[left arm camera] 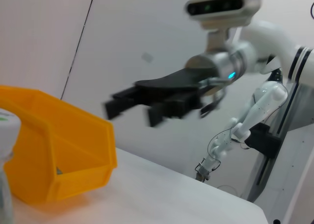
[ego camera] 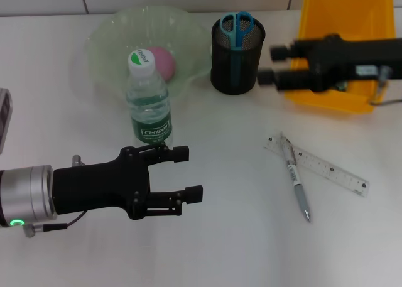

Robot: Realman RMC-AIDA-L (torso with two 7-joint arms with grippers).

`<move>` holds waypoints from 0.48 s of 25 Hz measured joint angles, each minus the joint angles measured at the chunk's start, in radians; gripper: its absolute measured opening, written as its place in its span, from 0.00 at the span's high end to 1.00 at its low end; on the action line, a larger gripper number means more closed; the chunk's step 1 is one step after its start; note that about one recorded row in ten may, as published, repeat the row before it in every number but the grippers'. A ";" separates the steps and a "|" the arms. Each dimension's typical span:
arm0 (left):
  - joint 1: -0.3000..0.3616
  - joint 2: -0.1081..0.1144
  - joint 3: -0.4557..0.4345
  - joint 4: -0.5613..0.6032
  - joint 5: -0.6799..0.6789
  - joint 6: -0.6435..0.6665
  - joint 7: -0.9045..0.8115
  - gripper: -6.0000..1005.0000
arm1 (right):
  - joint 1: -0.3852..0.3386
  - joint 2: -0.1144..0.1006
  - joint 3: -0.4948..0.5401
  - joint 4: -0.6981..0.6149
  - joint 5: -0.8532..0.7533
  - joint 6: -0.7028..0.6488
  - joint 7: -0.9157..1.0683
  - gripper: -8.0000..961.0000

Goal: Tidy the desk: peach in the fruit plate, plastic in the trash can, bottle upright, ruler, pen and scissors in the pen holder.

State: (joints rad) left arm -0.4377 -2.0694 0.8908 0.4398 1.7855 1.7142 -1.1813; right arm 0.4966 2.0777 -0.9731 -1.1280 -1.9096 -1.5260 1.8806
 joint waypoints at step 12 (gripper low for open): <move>-0.002 -0.002 0.006 -0.010 0.000 -0.001 0.000 0.16 | 0.035 0.003 -0.138 -0.394 -0.593 -0.316 0.345 0.29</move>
State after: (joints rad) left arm -0.4396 -2.0709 0.8973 0.4294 1.7854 1.7130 -1.1809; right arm 0.5316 2.0802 -1.1109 -1.5225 -2.5023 -1.8420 2.2254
